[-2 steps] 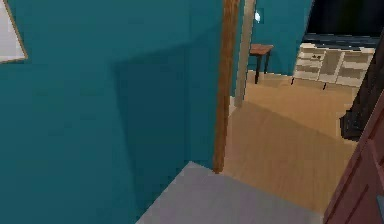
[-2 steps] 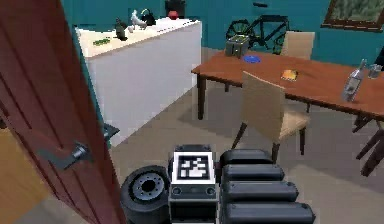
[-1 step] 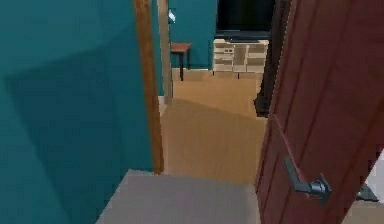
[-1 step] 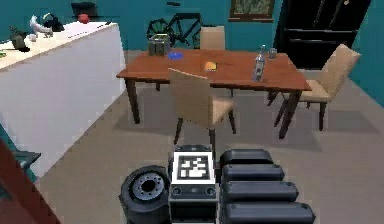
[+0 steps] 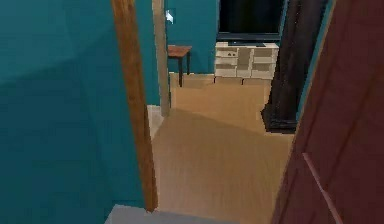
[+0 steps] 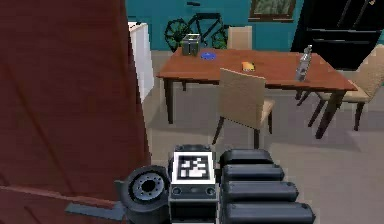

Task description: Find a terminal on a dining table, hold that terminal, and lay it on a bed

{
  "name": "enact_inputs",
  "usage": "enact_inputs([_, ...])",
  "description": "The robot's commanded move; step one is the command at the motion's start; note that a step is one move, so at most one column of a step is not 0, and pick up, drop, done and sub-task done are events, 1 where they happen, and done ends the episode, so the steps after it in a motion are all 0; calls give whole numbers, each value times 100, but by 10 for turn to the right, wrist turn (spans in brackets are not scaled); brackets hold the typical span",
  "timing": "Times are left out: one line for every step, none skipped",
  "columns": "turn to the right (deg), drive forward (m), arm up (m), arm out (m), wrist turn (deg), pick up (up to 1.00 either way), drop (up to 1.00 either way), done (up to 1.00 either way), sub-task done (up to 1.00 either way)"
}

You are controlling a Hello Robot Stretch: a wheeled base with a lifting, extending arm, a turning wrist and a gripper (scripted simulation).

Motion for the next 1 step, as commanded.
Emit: enact_inputs([30,0,0,0,0,0,0,0,0])
